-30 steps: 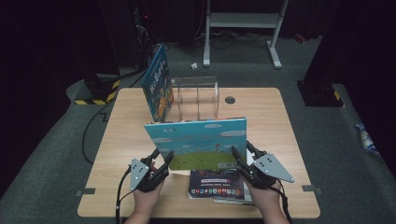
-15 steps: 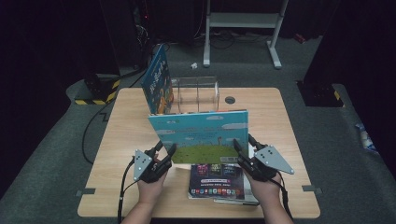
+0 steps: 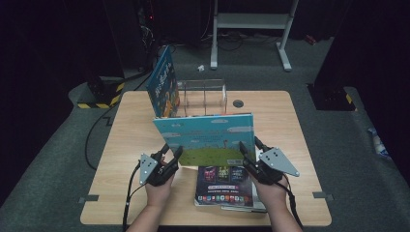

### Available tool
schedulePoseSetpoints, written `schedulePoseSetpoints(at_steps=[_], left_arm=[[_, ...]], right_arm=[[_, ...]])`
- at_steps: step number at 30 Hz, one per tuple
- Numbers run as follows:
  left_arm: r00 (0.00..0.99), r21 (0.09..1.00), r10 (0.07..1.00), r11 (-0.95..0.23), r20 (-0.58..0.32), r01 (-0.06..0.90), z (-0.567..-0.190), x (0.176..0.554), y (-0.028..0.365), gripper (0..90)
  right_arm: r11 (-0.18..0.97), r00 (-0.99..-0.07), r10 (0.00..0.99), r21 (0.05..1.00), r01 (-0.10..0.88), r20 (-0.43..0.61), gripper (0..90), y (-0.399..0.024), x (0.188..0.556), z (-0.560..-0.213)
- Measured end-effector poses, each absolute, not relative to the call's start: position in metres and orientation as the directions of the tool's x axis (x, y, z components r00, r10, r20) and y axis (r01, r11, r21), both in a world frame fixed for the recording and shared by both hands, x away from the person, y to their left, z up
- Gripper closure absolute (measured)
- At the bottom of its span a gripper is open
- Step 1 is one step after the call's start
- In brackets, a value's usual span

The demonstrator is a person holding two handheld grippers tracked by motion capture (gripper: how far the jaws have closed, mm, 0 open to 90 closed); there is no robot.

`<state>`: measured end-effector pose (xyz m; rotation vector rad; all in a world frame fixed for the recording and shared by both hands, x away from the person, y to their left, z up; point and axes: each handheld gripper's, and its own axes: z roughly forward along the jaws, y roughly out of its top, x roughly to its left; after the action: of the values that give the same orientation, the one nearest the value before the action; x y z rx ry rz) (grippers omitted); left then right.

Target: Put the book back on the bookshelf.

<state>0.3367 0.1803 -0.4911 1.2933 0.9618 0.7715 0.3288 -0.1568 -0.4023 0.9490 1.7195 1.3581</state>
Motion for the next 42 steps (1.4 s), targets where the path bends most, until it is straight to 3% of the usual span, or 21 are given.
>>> schedulePoseSetpoints(at_steps=[11,20,22,30,37,42], left_arm=[[0.430,0.986,0.887,0.159,-0.167,0.055,-0.496,0.333,0.189,49.2],[0.401,0.983,0.897,0.166,-0.184,0.079,-0.501,0.336,0.192,51.5],[0.395,0.981,0.898,0.178,-0.195,0.082,-0.501,0.336,0.192,51.5],[0.406,0.980,0.892,0.186,-0.197,0.065,-0.504,0.332,0.193,51.8],[0.416,0.982,0.890,0.174,-0.188,0.072,-0.503,0.323,0.195,50.7],[0.414,0.980,0.888,0.185,-0.199,0.073,-0.501,0.318,0.196,48.8]], right_arm=[[0.145,-0.525,0.848,0.983,0.112,-0.065,44.6,-0.156,0.324,-0.407],[0.153,-0.596,0.802,0.978,0.139,-0.040,32.1,-0.153,0.340,-0.395],[0.150,-0.604,0.797,0.978,0.147,-0.031,32.7,-0.151,0.347,-0.393],[0.122,-0.603,0.797,0.987,0.102,-0.036,49.1,-0.160,0.340,-0.399],[0.111,-0.606,0.795,0.991,0.076,-0.043,48.2,-0.159,0.320,-0.404],[0.124,-0.615,0.787,0.988,0.086,-0.045,42.1,-0.155,0.320,-0.400]])
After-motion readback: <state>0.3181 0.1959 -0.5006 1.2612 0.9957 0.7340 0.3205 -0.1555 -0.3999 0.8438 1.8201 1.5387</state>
